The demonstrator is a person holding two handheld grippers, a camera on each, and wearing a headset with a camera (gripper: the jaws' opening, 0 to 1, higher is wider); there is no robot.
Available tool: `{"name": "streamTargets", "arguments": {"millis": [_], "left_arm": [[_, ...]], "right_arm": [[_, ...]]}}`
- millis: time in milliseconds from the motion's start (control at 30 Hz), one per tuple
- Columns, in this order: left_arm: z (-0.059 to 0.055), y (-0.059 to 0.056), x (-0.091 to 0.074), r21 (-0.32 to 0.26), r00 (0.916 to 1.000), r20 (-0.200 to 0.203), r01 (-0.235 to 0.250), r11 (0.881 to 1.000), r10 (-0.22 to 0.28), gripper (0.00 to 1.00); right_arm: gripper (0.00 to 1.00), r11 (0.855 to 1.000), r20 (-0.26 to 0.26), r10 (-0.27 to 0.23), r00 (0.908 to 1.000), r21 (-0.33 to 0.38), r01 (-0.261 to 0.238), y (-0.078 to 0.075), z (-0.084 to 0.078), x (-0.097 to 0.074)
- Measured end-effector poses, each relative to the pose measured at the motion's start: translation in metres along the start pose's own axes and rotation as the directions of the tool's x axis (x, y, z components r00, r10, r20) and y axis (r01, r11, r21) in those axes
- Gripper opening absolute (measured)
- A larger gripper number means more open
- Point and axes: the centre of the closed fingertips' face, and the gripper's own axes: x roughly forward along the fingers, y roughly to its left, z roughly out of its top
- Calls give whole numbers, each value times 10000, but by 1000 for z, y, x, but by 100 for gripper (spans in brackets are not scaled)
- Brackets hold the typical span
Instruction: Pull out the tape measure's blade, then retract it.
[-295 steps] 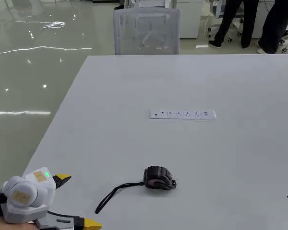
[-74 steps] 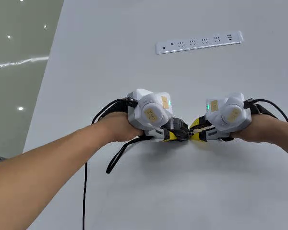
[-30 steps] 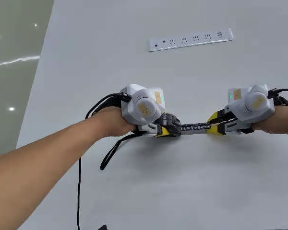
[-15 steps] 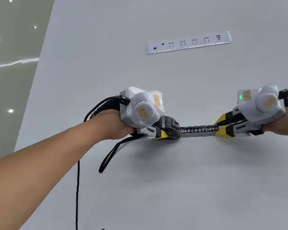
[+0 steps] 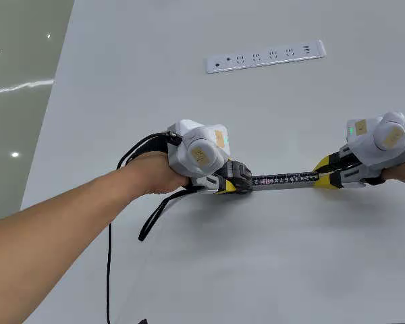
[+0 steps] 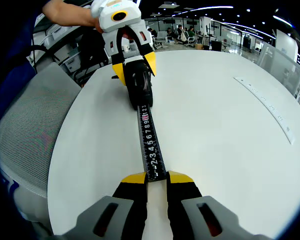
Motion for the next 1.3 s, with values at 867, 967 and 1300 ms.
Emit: {"name": "streamTargets", "arguments": {"millis": [867, 967, 1300], "left_arm": [[0, 0, 0, 76, 10000, -91, 31, 10000, -31, 29], [0, 0, 0, 84, 10000, -92, 35, 10000, -34, 29], [-1, 0, 0, 79, 9999, -122, 50, 10000, -49, 29]], "right_arm": [[9, 9993, -323, -177, 9993, 328, 188, -8, -31, -29], [9, 9991, -386, -189, 9991, 374, 203, -7, -35, -34], [9, 9983, -503, -235, 9985, 522, 261, -12, -48, -47]]}}
